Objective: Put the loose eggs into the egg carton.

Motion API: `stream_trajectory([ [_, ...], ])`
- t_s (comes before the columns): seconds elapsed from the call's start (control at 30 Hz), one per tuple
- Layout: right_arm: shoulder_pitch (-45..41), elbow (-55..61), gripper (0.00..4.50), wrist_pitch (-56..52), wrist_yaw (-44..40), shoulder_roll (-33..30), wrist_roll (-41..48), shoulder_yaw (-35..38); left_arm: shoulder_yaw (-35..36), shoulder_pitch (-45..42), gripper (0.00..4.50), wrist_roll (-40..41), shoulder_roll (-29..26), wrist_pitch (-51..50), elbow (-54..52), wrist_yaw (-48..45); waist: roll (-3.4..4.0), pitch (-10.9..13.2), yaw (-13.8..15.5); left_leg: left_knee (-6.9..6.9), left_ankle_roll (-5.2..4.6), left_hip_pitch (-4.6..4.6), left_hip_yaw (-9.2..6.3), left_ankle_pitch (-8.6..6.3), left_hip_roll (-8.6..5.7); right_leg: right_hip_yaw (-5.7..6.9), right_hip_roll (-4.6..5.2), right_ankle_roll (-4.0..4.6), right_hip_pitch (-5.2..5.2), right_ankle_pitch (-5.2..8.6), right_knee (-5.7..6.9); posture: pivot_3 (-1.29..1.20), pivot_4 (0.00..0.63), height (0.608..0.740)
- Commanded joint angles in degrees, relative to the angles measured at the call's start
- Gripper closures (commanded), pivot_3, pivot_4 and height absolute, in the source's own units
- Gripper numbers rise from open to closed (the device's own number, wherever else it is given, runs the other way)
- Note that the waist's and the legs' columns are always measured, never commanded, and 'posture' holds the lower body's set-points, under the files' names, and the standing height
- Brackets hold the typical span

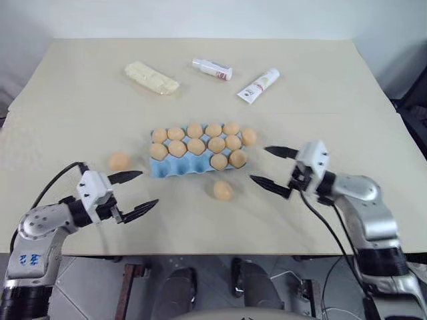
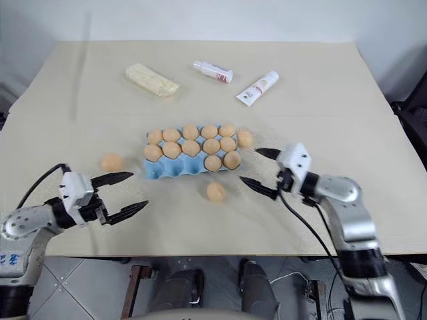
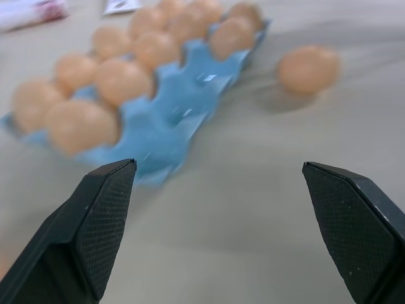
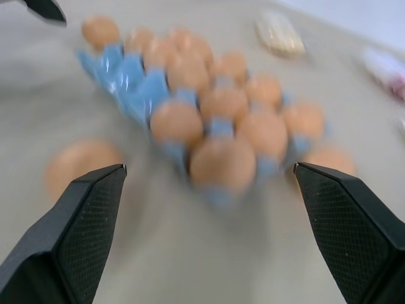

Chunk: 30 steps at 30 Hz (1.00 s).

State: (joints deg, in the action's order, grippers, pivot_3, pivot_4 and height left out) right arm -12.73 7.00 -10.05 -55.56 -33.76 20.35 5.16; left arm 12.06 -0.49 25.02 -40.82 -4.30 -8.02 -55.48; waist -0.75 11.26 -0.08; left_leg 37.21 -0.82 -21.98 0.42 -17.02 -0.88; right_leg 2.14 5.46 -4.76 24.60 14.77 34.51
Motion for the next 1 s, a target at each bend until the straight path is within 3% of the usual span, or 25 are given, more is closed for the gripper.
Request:
stream_trajectory([
  [0.03,5.16,-0.21,0.06,5.26,-1.47,-3.52,0.59,6.37,-1.86,-2.51,0.0,0.55,0.26,-0.52,0.17,-1.85,0.0,0.0,0.08,0.01,-0.01,0.01,0.04,0.0,0.0,-0.03,0.0,-0.02,0.0,-0.01,0.01,0.0,0.15,0.74],
  [0.2,10.68,-8.09,0.06,11.06,-0.87,-5.17,-0.76,10.58,-2.94,-5.82,0.0,-0.8,0.66,1.26,4.08,-3.09,-0.01,0.0,-0.09,0.03,-0.03,0.23,0.22,0.02,0.0,-0.13,-0.07,-0.03,-0.13,-0.02,0.12,0.0,0.15,0.74],
  [0.4,6.77,-11.48,0.06,12.91,1.31,-4.02,-1.42,8.81,-2.42,-6.69,0.0,-1.05,0.69,2.07,5.53,-2.99,-0.01,0.0,-0.21,0.03,-0.05,0.75,0.66,0.04,0.01,-0.62,-0.15,-0.04,-0.3,-0.02,0.44,0.0,0.15,0.74],
  [0.6,-6.46,-14.21,0.06,4.09,5.84,-1.68,-4.42,2.15,-1.85,-6.16,0.0,-0.51,0.25,1.33,5.06,-2.84,-0.02,0.01,-0.34,0.15,-0.15,0.77,0.87,0.11,0.02,-0.91,-0.15,-0.11,-0.26,-0.25,0.43,0.0,0.15,0.74],
  [0.7,-21.83,-26.01,0.06,0.63,6.54,2.11,-8.57,-3.98,-0.87,-4.38,0.0,-0.74,0.76,1.3,3.16,-0.96,-0.04,0.03,-0.84,0.13,-0.15,0.73,0.94,0.11,0.03,-0.99,-0.14,-0.09,-0.15,-0.27,0.42,0.0,0.15,0.74],
  [1.0,-40.03,-54.36,0.06,13.99,0.41,5.09,-19.4,-13.75,1.92,0.26,0.0,-0.18,0.72,0.87,-0.68,1.91,-0.04,0.02,-1.58,-0.11,-0.29,0.4,0.99,-0.02,0.03,-0.87,-0.1,-0.11,0.06,-0.32,0.17,0.0,0.15,0.74],
])
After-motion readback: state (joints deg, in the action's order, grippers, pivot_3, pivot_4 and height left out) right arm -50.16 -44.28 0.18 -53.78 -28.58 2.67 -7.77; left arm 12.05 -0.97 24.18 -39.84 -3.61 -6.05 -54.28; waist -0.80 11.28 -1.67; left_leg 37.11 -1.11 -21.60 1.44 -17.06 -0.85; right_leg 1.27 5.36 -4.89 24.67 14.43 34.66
